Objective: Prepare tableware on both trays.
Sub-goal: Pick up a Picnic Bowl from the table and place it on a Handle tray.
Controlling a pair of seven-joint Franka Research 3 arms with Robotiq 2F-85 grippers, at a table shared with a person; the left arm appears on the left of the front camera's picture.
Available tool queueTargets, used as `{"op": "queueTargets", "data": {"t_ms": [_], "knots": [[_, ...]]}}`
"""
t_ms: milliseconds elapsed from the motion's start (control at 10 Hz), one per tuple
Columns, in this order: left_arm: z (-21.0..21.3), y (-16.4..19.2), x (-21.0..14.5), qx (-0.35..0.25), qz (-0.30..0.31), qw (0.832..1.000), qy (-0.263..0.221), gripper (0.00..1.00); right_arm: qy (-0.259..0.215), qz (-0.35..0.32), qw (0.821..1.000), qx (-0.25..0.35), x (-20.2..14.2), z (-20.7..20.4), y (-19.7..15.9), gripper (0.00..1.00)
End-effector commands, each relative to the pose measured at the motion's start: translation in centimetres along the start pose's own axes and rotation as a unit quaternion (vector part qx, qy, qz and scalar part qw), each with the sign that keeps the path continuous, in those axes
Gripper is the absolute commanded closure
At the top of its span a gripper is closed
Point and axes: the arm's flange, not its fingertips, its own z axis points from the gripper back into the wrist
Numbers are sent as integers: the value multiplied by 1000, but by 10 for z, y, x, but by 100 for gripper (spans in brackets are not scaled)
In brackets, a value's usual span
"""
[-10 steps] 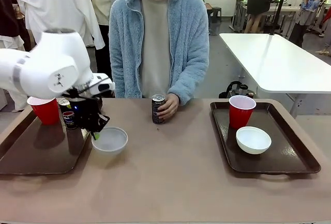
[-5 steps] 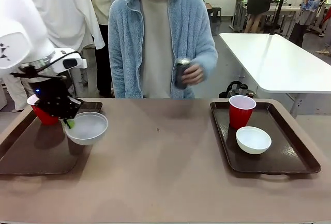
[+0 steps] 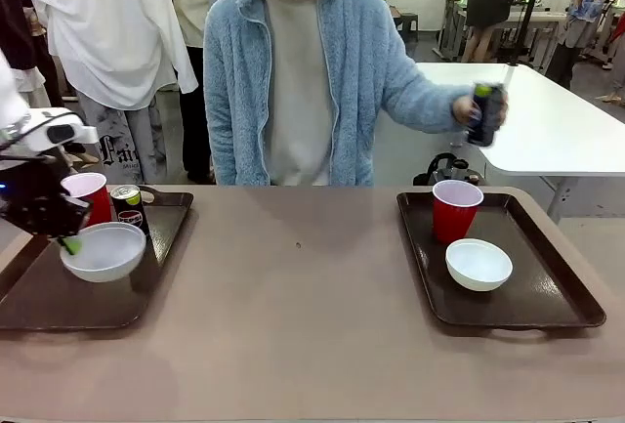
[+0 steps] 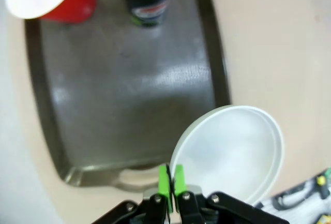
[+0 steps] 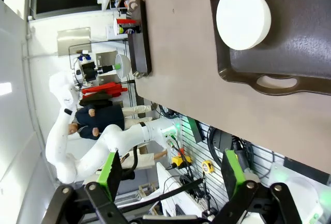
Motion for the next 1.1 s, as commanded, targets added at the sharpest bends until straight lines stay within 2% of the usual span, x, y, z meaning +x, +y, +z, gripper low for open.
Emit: {"op": "queueTargets", "data": {"t_ms": [0,100,500,800,900,1000], "knots": [[-5,22,-9,12,17,1000,-8,99,-3,6,1000,13,-1,0,1,0],[-9,28,-4,15,22,1000,-2,99,-3,6,1000,13,-1,0,1,0],[-70,26,13,17,35,999,25,99,-3,6,1000,13,-1,0,1,0],[-92,24,21,25,44,998,40,99,-3,6,1000,13,-1,0,1,0],[-93,22,22,21,45,998,39,75,-3,6,1000,13,-1,0,1,0],[-91,20,21,23,38,998,38,36,-3,6,1000,13,-1,0,1,0]]}}
